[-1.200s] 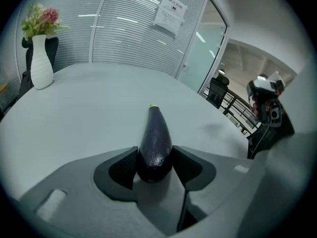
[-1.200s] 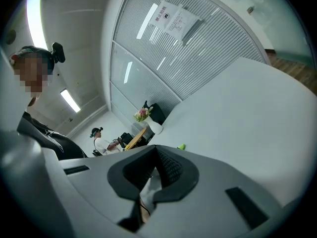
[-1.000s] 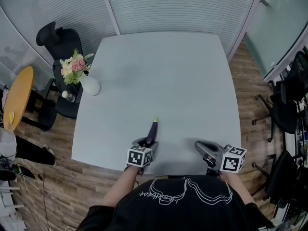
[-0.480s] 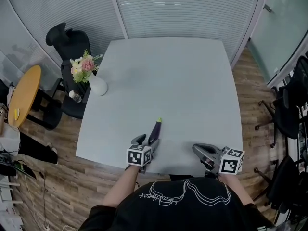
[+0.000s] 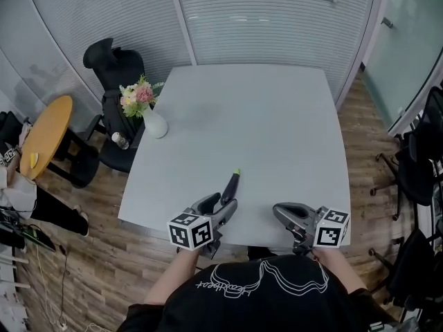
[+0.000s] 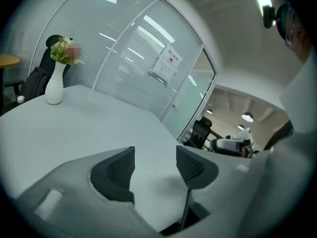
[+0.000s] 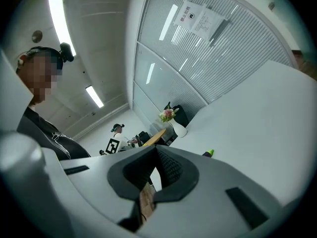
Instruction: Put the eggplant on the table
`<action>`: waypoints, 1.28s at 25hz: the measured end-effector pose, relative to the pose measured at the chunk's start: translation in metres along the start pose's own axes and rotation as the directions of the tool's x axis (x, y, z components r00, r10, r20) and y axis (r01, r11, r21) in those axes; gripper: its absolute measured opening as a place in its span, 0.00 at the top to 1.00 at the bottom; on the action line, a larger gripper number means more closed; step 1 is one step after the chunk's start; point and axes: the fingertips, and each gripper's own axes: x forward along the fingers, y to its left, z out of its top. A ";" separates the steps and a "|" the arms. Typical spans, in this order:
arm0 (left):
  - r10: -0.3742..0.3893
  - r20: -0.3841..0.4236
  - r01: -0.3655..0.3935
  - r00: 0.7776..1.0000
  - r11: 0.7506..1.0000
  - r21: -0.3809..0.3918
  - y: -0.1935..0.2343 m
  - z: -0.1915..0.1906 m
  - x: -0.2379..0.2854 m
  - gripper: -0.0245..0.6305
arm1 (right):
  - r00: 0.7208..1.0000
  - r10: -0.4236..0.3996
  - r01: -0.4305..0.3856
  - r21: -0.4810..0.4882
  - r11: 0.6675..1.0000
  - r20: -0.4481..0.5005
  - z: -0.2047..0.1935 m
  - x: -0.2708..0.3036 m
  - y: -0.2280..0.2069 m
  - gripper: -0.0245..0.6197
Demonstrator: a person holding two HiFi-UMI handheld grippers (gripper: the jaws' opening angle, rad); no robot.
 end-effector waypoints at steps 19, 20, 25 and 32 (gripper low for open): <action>-0.211 0.126 0.179 0.969 0.958 0.224 -0.117 0.023 -0.093 0.93 | 0.998 0.058 -0.056 -0.137 0.989 0.011 -0.005 0.004 0.074 0.95; -0.209 0.126 0.178 0.970 0.958 0.224 -0.118 0.022 -0.094 0.93 | 0.999 0.054 -0.053 -0.145 0.988 0.006 -0.008 0.004 0.075 0.95; -0.201 0.127 0.171 0.971 0.962 0.212 -0.116 0.017 -0.097 0.94 | 0.999 0.038 -0.039 -0.144 0.989 -0.006 -0.015 0.004 0.075 0.95; -0.207 0.122 0.181 0.971 0.964 0.197 -0.114 0.014 -0.095 0.94 | 1.000 0.024 -0.024 -0.137 0.990 -0.003 -0.018 0.004 0.068 0.95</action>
